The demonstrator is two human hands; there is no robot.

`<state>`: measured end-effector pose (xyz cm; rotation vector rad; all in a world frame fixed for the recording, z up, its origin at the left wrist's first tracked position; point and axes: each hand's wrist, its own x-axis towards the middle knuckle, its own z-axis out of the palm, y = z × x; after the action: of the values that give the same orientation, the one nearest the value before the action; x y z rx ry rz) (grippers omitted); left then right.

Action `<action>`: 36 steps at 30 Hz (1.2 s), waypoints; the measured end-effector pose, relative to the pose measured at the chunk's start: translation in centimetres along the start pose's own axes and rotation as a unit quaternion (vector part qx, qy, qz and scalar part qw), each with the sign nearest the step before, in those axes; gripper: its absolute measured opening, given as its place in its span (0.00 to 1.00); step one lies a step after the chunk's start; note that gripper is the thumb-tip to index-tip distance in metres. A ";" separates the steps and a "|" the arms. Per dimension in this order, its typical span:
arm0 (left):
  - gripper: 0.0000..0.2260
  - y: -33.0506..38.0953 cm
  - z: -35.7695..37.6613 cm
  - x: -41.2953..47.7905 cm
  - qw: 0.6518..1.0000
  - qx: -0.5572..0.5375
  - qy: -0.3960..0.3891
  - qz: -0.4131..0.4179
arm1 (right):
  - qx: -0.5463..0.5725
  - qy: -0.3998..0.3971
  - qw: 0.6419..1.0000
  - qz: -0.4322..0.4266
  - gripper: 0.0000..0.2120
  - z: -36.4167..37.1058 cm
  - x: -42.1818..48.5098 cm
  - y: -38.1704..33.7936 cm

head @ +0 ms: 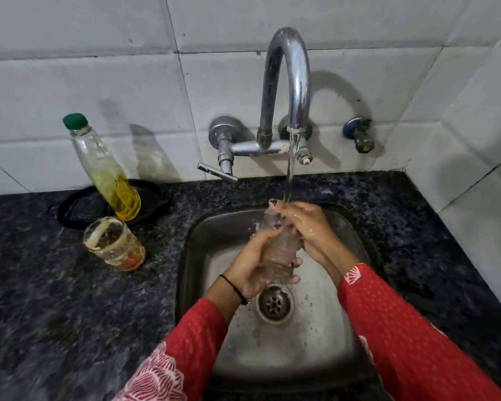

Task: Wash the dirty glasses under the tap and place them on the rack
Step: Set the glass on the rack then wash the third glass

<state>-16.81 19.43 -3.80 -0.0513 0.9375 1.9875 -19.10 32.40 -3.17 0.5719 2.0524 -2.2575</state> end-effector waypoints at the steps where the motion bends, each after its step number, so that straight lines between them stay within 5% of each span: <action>1: 0.12 0.1 0.0 0.0 1.000 -0.002 -0.007 -0.010 | -0.006 -0.009 1.000 -0.001 0.15 0.0 0.0 -0.3; 3: 0.10 -0.2 0.2 0.5 0.987 0.137 0.080 0.035 | -0.090 -0.024 0.996 -0.015 0.12 0.1 0.1 -0.5; 6: 0.20 -0.9 -0.3 1.3 0.895 0.378 0.189 0.142 | -0.182 -0.017 0.982 -0.034 0.18 0.4 -0.1 -0.7; 10: 0.15 0.3 -0.3 0.1 0.993 0.106 0.047 0.013 | -0.041 0.008 0.999 -0.019 0.13 -0.3 -0.1 -0.1; 12: 0.20 0.6 -0.9 0.1 0.996 0.084 0.014 -0.031 | -0.027 0.012 1.000 -0.009 0.12 -0.2 -0.2 0.0; 14: 0.22 0.2 -0.7 0.6 0.961 0.258 0.099 0.012 | -0.084 0.003 0.996 -0.024 0.12 0.1 -0.2 0.0; 15: 0.23 0.0 -0.8 1.0 0.917 0.367 0.147 0.058 | -0.116 0.006 0.993 -0.031 0.14 0.2 -0.3 -0.1; 17: 0.25 -0.4 -0.9 1.6 0.877 0.428 0.189 0.111 | -0.119 0.026 0.992 -0.035 0.15 0.2 -0.3 0.0; 20: 0.18 0.6 -0.3 0.4 0.987 0.151 0.054 0.017 | 0.000 0.034 0.999 -0.013 0.11 -0.1 -0.3 -0.1; 22: 0.15 0.7 -0.5 -0.1 0.999 0.042 -0.001 -0.031 | -0.014 0.021 1.000 -0.009 0.10 0.0 -0.3 -0.4; 24: 0.12 0.1 -0.1 0.2 0.985 0.162 0.065 -0.010 | -0.110 0.007 0.993 -0.036 0.12 0.2 0.0 -0.4; 27: 0.27 -0.8 -0.3 1.2 0.839 0.491 0.197 0.126 | -0.241 0.017 0.969 -0.054 0.16 0.3 0.0 -0.5; 28: 0.27 -0.8 -0.4 1.3 0.846 0.484 0.187 0.126 | -0.219 0.014 0.974 -0.050 0.15 0.2 -0.1 -0.5; 29: 0.23 -0.3 -0.2 1.0 0.895 0.409 0.142 0.107 | -0.171 0.013 0.984 -0.044 0.13 0.0 -0.3 -0.5; 30: 0.17 0.2 0.0 0.6 0.953 0.286 0.083 0.057 | -0.106 0.011 0.994 -0.031 0.10 -0.2 -0.5 -0.5; 32: 0.12 0.8 -0.3 -0.1 0.997 0.076 0.006 -0.032 | 0.015 0.016 1.000 -0.015 0.10 -0.2 -0.7 -0.5; 34: 0.11 0.7 -0.2 -0.1 0.993 0.118 0.016 -0.015 | -0.003 0.025 0.999 -0.028 0.11 0.0 -0.7 -0.4; 36: 0.16 0.2 0.1 0.4 0.919 0.368 0.110 0.089 | -0.111 0.024 0.992 -0.049 0.17 0.3 -0.5 -0.4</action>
<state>-17.13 19.71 -3.71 0.2464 1.8397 1.6850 -18.78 32.04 -2.58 0.5248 2.3637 -2.0404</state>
